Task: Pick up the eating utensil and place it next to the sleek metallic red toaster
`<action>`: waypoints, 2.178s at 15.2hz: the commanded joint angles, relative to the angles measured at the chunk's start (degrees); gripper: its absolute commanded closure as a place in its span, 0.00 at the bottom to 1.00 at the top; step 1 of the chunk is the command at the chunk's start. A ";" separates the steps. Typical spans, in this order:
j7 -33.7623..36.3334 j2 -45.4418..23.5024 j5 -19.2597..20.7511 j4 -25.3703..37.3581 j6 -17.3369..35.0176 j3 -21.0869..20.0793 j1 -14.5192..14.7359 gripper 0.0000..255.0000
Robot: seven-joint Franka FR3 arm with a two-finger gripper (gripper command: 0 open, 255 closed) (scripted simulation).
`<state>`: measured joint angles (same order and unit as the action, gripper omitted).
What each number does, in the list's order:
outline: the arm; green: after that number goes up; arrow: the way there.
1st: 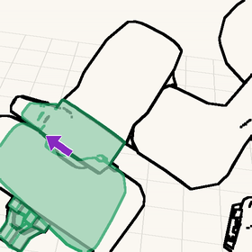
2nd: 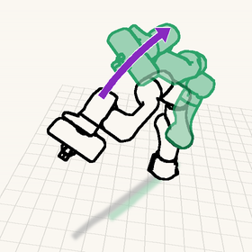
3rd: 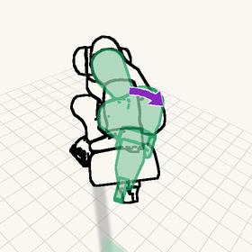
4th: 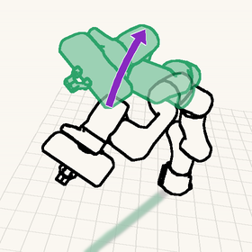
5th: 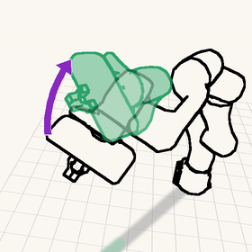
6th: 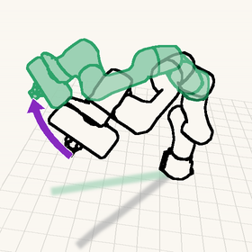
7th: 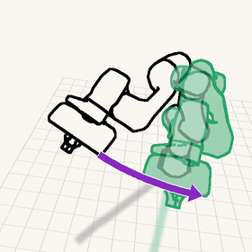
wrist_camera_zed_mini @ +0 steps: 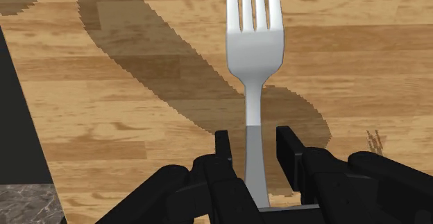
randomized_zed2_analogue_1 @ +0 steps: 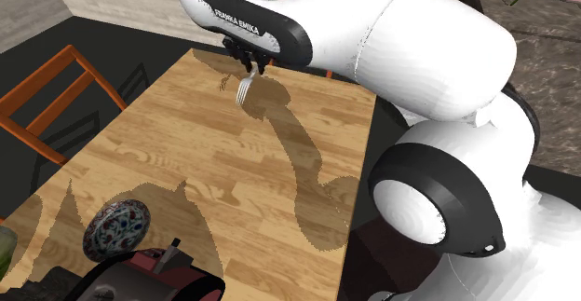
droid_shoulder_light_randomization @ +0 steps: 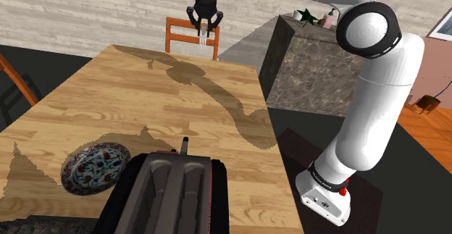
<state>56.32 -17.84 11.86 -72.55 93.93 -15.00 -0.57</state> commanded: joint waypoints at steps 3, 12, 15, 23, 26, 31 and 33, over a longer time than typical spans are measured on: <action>-0.49 -1.51 0.36 5.57 -4.06 0.01 0.51 1.00; 2.04 16.26 -3.96 -17.05 1.03 -1.36 -0.20 1.00; 2.94 22.85 -5.79 -24.50 2.06 -1.79 0.25 1.00; 5.66 38.85 -10.57 -39.78 1.70 -3.08 2.96 1.00; 6.96 44.41 -12.37 -44.13 0.59 -3.75 4.39 1.00; 9.60 53.16 -15.46 -49.91 -2.27 -5.16 7.18 1.00; 10.84 56.45 -16.76 -51.72 -3.71 -5.87 8.38 1.00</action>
<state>66.33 36.96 -4.16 -123.08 90.68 -20.36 7.17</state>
